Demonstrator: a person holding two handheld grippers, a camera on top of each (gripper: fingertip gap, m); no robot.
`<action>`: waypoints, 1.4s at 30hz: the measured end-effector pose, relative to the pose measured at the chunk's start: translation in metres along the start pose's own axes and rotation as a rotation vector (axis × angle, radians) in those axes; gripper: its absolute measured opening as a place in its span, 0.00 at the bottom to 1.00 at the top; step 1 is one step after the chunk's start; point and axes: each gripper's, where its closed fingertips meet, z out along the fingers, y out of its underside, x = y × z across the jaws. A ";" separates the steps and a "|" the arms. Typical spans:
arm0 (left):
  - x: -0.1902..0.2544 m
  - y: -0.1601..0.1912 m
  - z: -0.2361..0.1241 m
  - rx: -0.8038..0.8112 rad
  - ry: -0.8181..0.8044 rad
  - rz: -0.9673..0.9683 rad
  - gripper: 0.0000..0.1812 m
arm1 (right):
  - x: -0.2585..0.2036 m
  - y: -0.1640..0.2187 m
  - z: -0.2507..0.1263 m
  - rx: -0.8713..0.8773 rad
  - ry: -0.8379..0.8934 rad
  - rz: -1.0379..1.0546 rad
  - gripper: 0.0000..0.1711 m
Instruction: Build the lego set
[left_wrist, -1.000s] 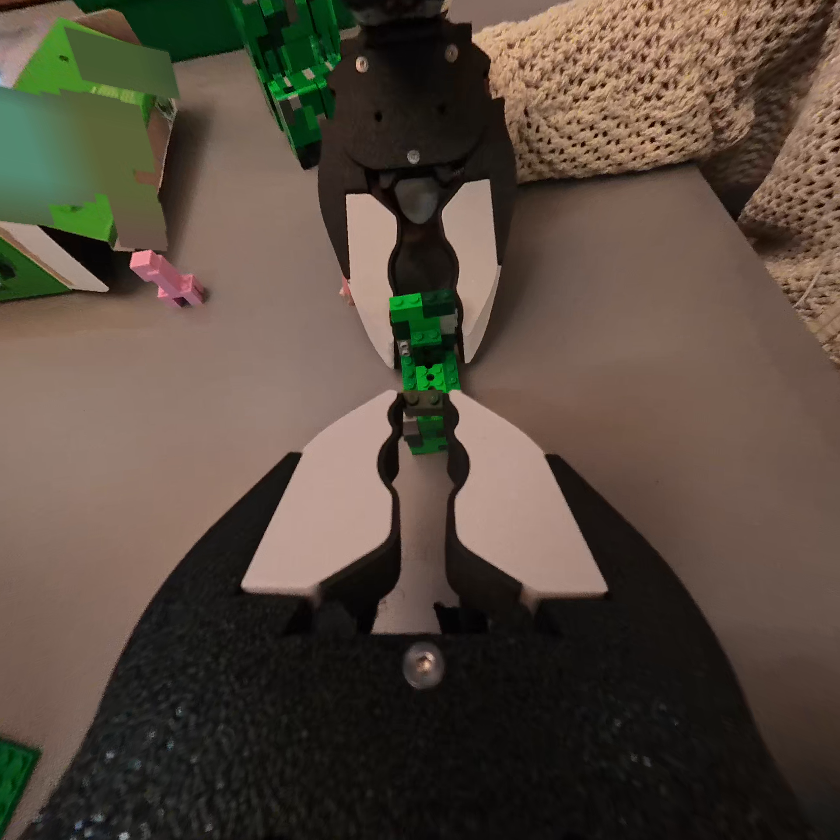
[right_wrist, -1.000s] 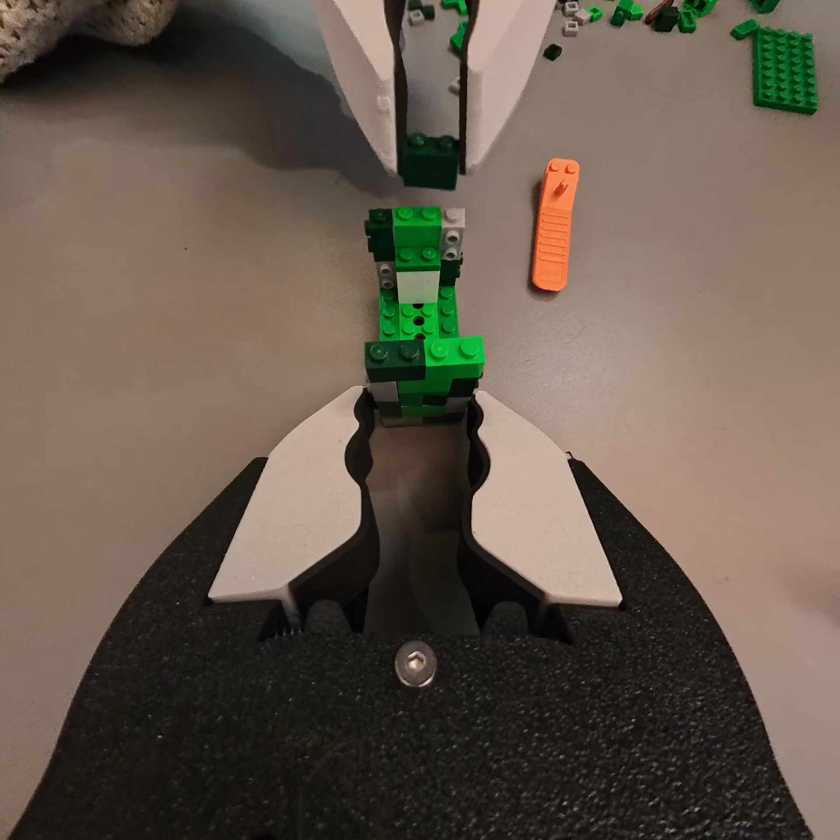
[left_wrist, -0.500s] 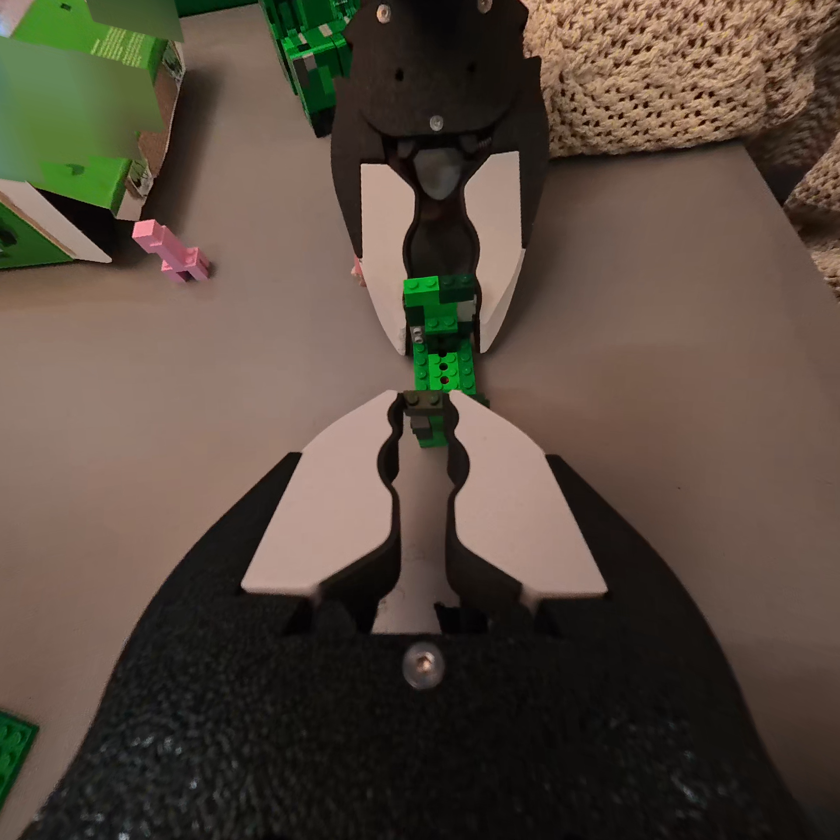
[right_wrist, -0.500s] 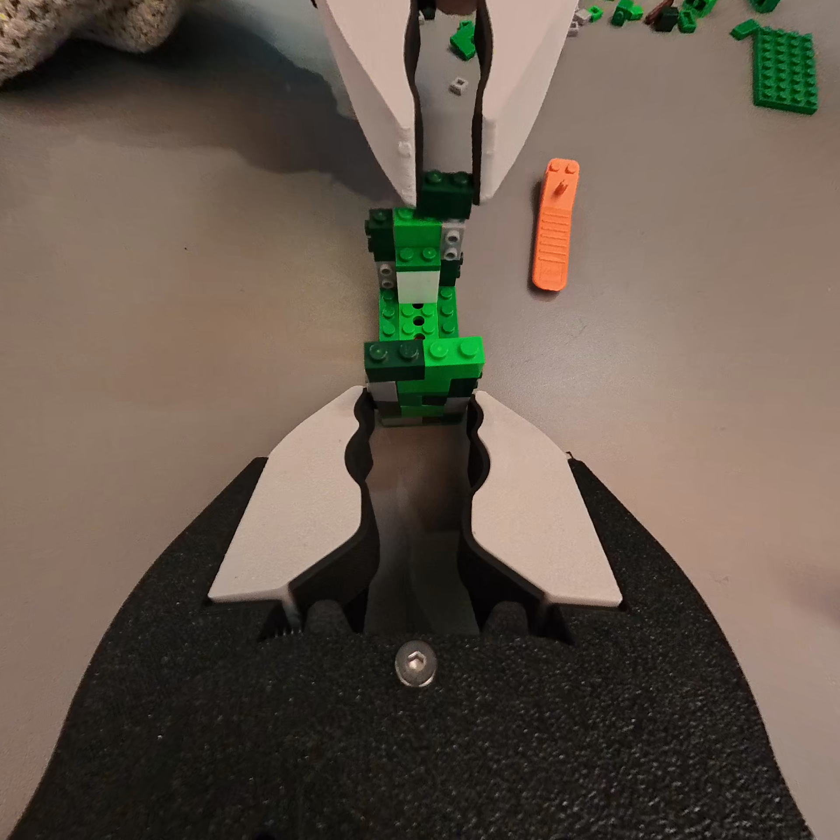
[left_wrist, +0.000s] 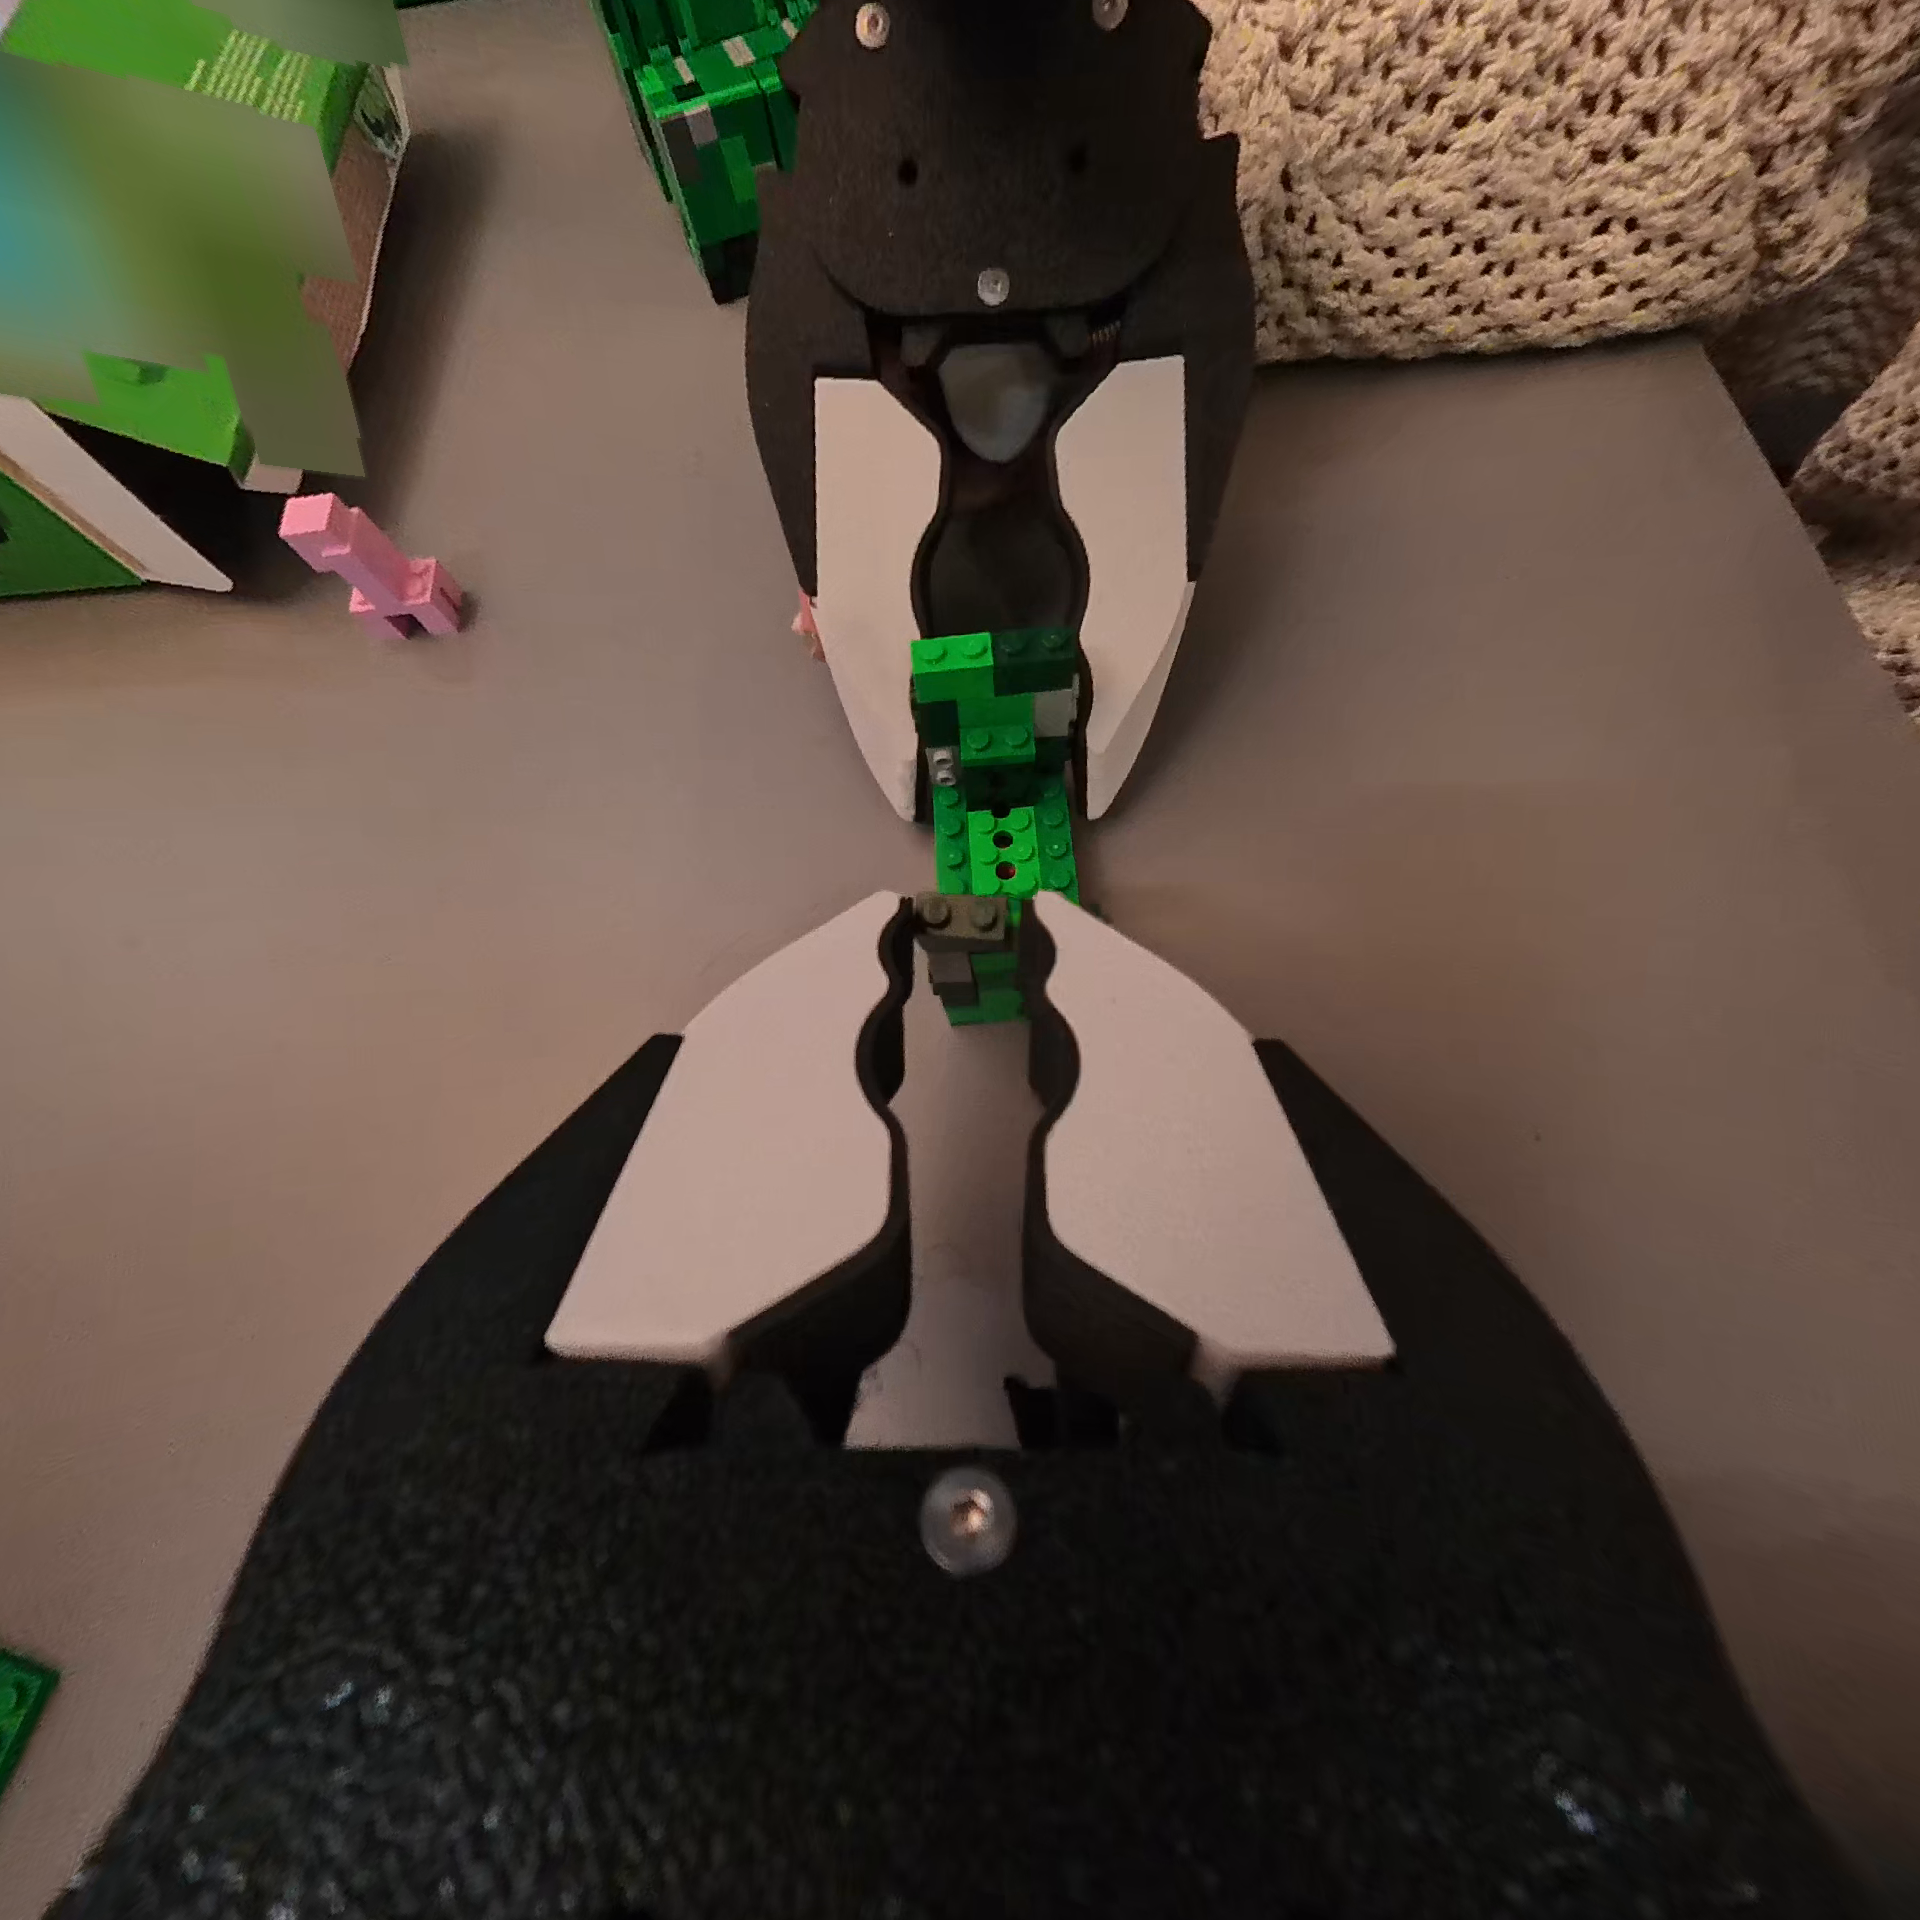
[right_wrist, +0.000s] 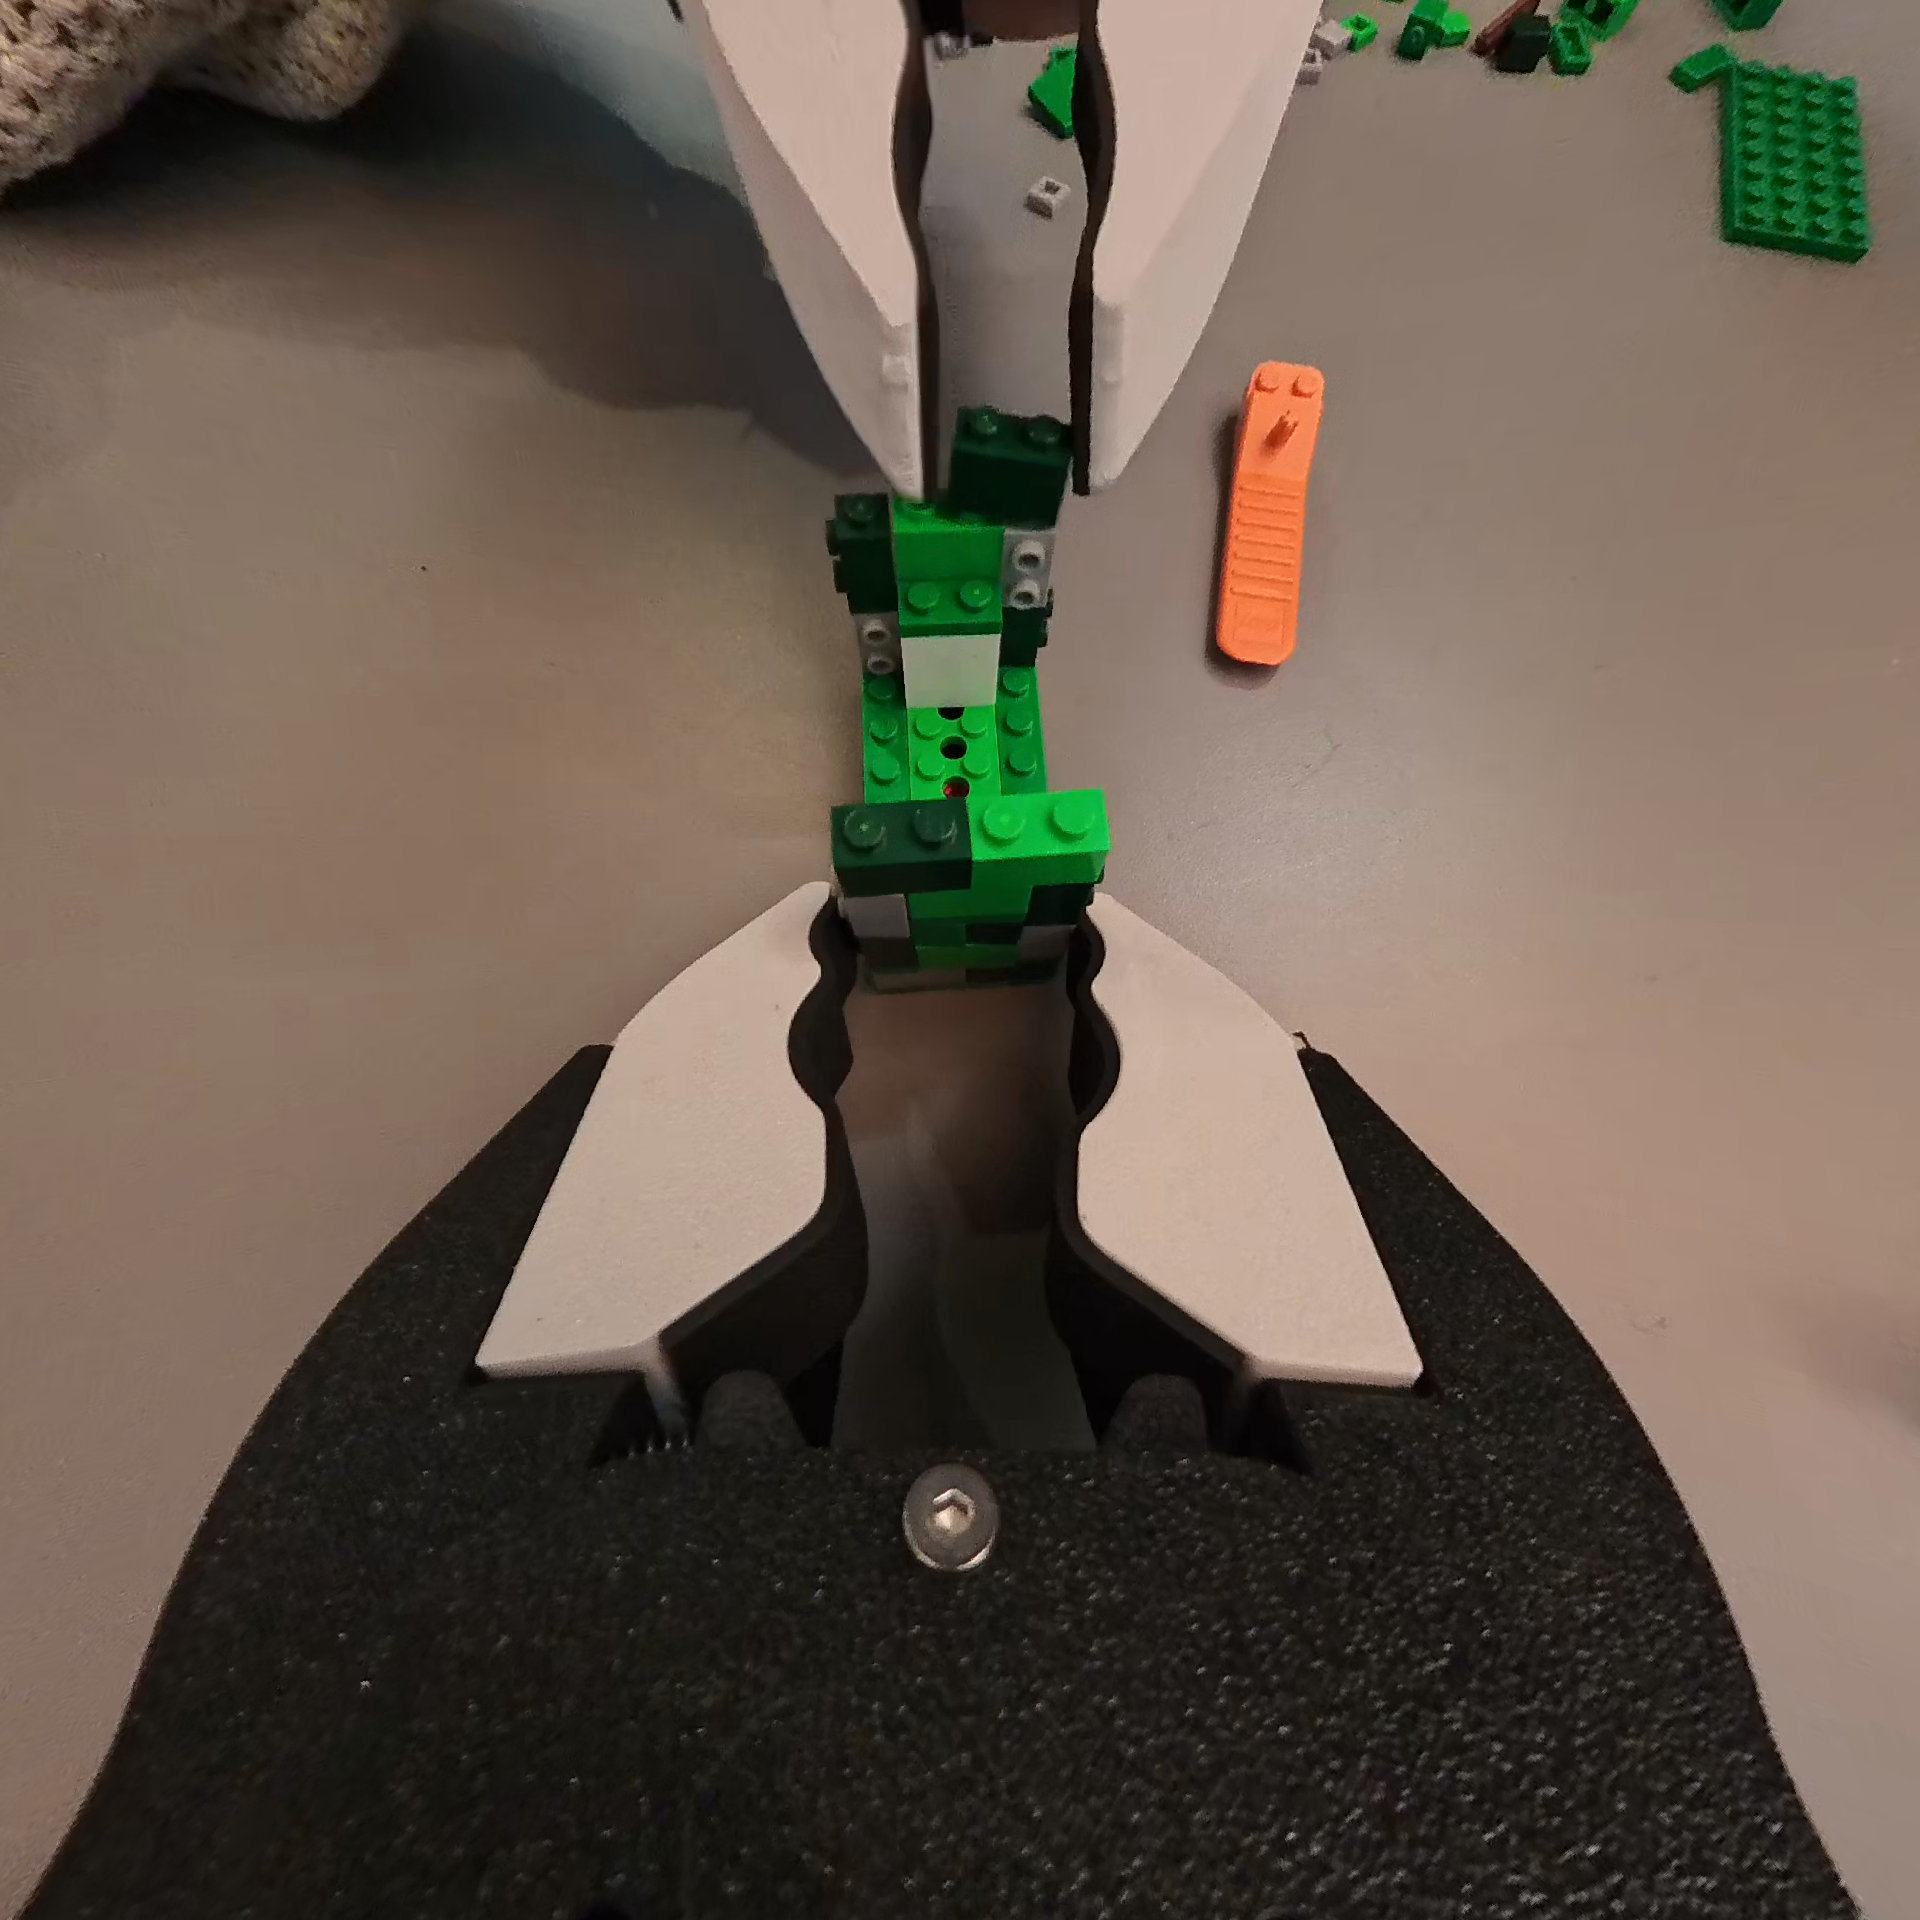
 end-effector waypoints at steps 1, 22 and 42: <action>0.000 0.000 0.000 0.000 0.001 0.000 0.11 | 0.000 0.000 0.000 0.000 0.000 0.000 0.23; 0.004 0.006 -0.022 0.056 -0.061 -0.102 0.33 | 0.000 0.000 0.000 0.000 0.001 0.000 0.23; -0.003 0.008 0.028 0.036 -0.230 -0.137 0.41 | 0.010 0.009 -0.014 0.016 0.070 0.023 0.23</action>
